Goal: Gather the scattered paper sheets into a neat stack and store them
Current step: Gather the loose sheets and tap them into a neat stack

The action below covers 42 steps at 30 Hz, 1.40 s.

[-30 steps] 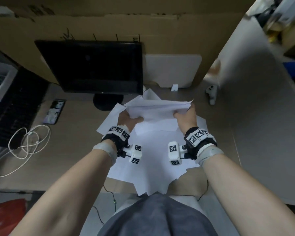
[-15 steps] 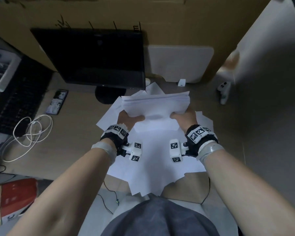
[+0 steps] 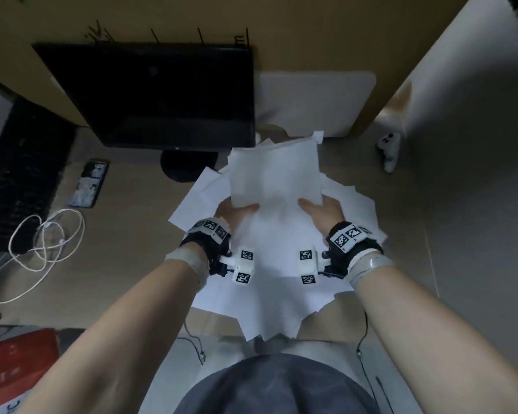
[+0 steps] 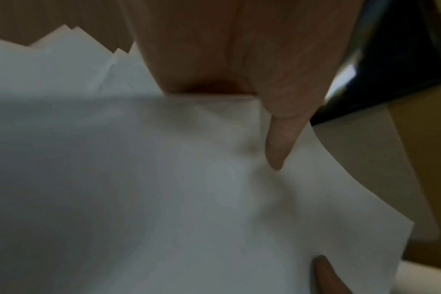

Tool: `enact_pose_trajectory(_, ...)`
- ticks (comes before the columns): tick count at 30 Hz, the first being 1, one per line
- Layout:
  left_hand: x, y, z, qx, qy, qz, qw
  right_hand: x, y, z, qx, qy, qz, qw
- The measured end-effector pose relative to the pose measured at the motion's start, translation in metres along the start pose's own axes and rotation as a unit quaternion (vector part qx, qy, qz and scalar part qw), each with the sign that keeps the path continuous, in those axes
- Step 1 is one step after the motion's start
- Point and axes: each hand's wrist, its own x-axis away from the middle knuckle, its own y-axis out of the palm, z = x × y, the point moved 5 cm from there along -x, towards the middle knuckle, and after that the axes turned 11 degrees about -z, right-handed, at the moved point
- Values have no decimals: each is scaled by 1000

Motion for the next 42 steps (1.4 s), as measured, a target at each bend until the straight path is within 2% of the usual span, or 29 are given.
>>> enact_pose_trajectory(3,-1,7,-24,-84,-35,-67,994,19,6,45,-38,53,64,996)
enact_pose_trajectory(7,-4,27,-50,-149,-47,-122,980,43,5,90,-46,115,62,990)
enact_pose_trajectory(9,-10,36,-56,-160,-43,-148,975,53,-8,99,-54,147,76,985)
enact_pose_trajectory(11,-13,43,-61,-163,-68,-189,966,58,-25,103,-59,168,110,978)
enact_pose_trajectory(13,-11,50,-62,-229,-91,-210,946,58,-42,104,-69,178,142,971)
enact_pose_trajectory(16,-9,70,-59,-282,-95,-220,929,49,-63,100,-26,180,133,974)
enact_pose_trajectory(19,-19,92,-61,-273,-98,-210,933,40,-80,91,22,194,113,974)
enact_pose_trajectory(25,-55,127,-49,-126,-129,-138,974,-9,-127,90,138,206,56,967)
enact_pose_trajectory(29,-74,151,-47,-48,-172,-88,980,-41,-149,108,163,231,46,958)
enact_pose_trajectory(37,-93,173,-28,-35,-210,-56,975,-58,-162,124,119,322,18,939)
enact_pose_trajectory(42,-117,171,-42,-116,-197,-71,971,-67,-169,120,96,282,28,954)
